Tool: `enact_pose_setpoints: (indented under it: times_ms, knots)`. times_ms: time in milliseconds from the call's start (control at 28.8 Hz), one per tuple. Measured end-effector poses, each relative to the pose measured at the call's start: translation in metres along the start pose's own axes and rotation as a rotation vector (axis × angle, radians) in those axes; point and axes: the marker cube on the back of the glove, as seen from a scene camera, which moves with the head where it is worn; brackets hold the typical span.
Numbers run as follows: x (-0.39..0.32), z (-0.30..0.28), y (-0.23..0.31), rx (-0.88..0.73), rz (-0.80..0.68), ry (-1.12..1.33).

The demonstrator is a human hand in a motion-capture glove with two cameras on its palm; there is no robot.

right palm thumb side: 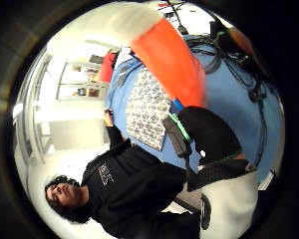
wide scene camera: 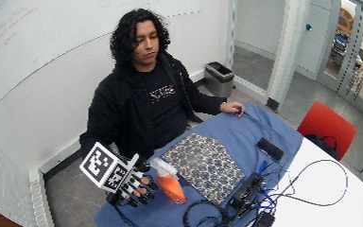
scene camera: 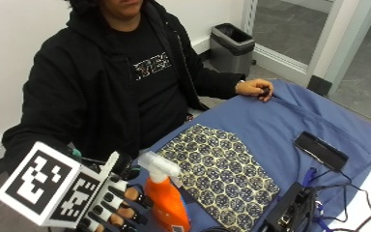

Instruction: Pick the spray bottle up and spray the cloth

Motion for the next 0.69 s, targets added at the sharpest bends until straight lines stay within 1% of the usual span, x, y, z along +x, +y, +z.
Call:
enact_pose_setpoints:
  times_ms: [139,451,694]
  knots:
    - [0.002,0.003,-0.006,0.020,-0.043,-0.120]
    - [-0.021,0.018,-0.045,0.054,-0.226,-0.612]
    - [-0.037,0.022,-0.055,0.092,-0.255,-0.857]
